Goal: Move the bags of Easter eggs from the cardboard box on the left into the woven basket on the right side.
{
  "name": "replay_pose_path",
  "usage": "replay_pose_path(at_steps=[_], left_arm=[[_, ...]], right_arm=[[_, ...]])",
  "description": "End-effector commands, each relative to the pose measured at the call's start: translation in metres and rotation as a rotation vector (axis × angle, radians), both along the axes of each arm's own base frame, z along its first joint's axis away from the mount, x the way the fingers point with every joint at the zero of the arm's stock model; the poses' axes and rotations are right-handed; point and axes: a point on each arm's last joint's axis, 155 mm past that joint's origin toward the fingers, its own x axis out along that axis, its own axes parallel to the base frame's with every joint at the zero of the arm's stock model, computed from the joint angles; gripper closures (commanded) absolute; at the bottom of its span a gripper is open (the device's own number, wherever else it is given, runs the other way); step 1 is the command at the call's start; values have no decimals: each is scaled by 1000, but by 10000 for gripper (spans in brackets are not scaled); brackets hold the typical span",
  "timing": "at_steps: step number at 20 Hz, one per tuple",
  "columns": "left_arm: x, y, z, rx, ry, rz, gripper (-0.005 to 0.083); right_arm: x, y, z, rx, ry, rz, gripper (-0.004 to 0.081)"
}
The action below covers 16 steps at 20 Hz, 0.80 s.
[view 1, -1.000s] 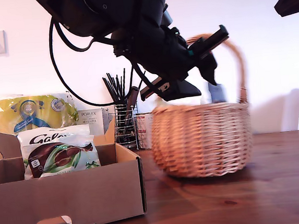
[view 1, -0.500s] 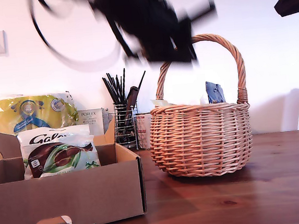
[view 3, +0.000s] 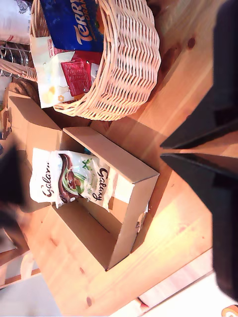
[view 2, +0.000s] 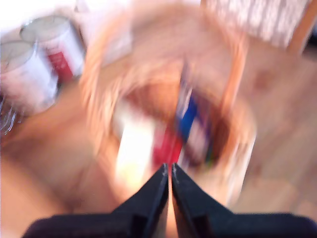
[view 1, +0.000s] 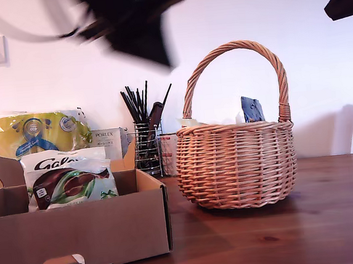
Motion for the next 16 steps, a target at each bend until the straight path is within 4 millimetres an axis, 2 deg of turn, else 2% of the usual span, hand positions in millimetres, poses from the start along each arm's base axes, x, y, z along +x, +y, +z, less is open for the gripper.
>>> replay_pose_path(at_steps=[1,4,7,8,10,11,12,16], left_arm=[[-4,21,-15,38,3,0,793],[-14,59,-34,148,-1,-78,793],[-5,94,-46,247,10,-80,787],[1,102,-48,247,15,-60,705],[9,114,-53,256,26,-41,278],[11,118,-55,279,19,-53,104],[12,119,-57,298,9,-77,29],[16,120,-66,343,-12,-163,19]], right_arm=[[-4,4,8,9,-16,25,782],[-4,4,8,9,-18,27,782],[-4,4,8,10,-18,28,782],[-4,4,8,10,-18,28,782],[-4,4,8,10,-18,27,782],[-4,4,8,10,-18,27,782],[-4,4,8,10,-18,27,783],[-4,4,8,10,-20,27,782]])
